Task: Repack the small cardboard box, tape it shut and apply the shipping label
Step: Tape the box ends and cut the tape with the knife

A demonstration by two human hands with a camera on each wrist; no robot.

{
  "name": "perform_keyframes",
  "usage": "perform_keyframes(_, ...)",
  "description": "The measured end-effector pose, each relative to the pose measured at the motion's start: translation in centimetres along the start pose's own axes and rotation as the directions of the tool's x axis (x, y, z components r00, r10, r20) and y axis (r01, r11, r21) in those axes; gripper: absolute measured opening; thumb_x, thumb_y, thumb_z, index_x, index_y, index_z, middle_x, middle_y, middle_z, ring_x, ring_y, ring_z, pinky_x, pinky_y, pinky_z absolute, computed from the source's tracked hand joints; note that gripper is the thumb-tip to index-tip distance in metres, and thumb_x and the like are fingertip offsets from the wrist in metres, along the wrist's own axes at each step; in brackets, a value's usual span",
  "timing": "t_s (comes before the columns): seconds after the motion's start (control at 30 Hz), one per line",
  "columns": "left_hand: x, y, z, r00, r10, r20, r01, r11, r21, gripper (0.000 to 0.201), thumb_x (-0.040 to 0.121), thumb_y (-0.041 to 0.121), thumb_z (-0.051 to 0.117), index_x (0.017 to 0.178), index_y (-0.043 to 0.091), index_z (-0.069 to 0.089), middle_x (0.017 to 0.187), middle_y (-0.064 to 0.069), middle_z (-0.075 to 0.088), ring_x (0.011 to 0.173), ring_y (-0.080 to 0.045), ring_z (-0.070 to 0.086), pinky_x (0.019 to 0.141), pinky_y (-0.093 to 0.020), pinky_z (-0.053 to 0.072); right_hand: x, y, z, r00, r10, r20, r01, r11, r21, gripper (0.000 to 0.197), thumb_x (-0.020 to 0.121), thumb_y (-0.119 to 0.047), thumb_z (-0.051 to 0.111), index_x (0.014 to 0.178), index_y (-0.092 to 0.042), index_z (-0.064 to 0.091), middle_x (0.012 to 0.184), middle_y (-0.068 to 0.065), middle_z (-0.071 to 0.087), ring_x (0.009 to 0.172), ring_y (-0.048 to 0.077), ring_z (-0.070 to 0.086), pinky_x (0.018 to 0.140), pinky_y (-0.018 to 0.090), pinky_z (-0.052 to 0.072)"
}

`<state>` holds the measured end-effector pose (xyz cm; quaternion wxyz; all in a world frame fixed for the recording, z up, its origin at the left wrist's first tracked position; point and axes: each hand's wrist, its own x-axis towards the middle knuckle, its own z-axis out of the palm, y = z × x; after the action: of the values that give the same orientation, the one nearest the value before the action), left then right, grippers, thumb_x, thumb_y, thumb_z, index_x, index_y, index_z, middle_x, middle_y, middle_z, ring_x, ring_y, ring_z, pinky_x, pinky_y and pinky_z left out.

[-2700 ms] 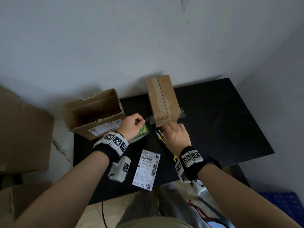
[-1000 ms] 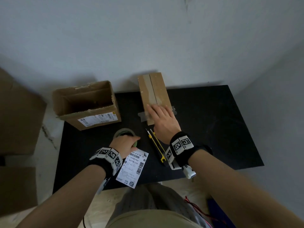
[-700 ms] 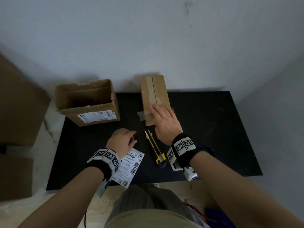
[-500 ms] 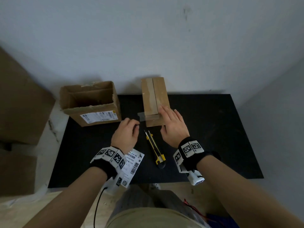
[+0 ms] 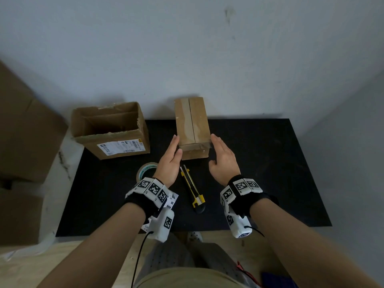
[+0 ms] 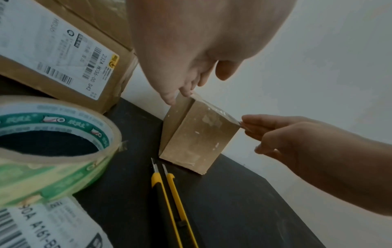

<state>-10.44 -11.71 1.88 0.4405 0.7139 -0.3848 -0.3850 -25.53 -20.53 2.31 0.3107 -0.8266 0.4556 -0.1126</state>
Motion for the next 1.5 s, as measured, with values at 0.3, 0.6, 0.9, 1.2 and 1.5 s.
perform_keyframes(0.3, 0.6, -0.1, 1.2, 0.989, -0.146, -0.005, 0.143, 0.975, -0.172, 0.053, 0.102, 0.025, 0.031, 0.15, 0.026, 0.008, 0.155, 0.002, 0.021, 0.138, -0.008, 0.023, 0.113, -0.026, 0.02, 0.2, 1.0, 0.6, 0.965, 0.178, 0.192, -0.226, 0.937, 0.267, 0.08, 0.088, 0.006, 0.043, 0.15, -0.03, 0.008, 0.146, 0.003, 0.04, 0.112, 0.019, 0.056, 0.091, 0.025, 0.045)
perform_keyframes(0.6, 1.9, -0.9, -2.4, 0.998, 0.052, -0.037, -0.045, 0.984, 0.174, 0.055, 0.094, -0.004, 0.039, 0.138, 0.029, 0.041, 0.153, 0.004, 0.026, 0.141, -0.009, 0.021, 0.109, -0.022, 0.022, 3.2, 3.0, -2.2, 0.999, 0.016, -0.048, -0.007, 0.983, 0.181, 0.044, 0.095, -0.008, 0.048, 0.136, -0.023, 0.046, 0.128, 0.002, 0.056, 0.118, 0.012, 0.053, 0.098, 0.026, 0.042)
perform_keyframes(0.9, 3.4, -1.4, -2.9, 0.994, 0.109, -0.023, -0.1, 0.964, 0.247, 0.049, 0.086, 0.006, 0.061, 0.13, 0.026, 0.052, 0.147, 0.006, 0.038, 0.138, -0.01, 0.03, 0.115, -0.037, 0.024, 4.8, 3.0, -1.9, 0.977, -0.212, 0.037, 0.212, 0.977, -0.012, 0.039, 0.09, -0.011, 0.057, 0.129, -0.018, 0.055, 0.122, 0.001, 0.058, 0.106, 0.012, 0.057, 0.093, 0.023, 0.045)
perform_keyframes(1.2, 4.1, -1.7, -1.4, 0.981, 0.146, -0.131, -0.111, 0.965, 0.239, 0.042, 0.081, 0.012, 0.069, 0.122, 0.016, 0.06, 0.133, -0.001, 0.056, 0.124, -0.008, 0.049, 0.108, -0.031, 0.038, 4.9, 3.0, -0.9, 0.985, -0.16, -0.069, 0.167, 0.979, 0.116, 0.033, 0.085, -0.01, 0.065, 0.118, -0.013, 0.063, 0.112, 0.002, 0.061, 0.099, 0.011, 0.06, 0.09, 0.028, 0.052)
perform_keyframes(1.5, 4.0, -1.2, -2.1, 0.988, 0.13, -0.083, -0.108, 0.965, 0.237, 0.032, 0.087, 0.009, 0.06, 0.119, 0.015, 0.062, 0.132, -0.004, 0.056, 0.121, -0.011, 0.053, 0.104, -0.034, 0.043, 5.1, 3.0, -2.6, 0.984, -0.159, 0.081, 0.146, 0.979, 0.143, 0.031, 0.091, -0.011, 0.055, 0.122, -0.015, 0.061, 0.119, 0.001, 0.058, 0.105, 0.011, 0.056, 0.095, 0.029, 0.048)
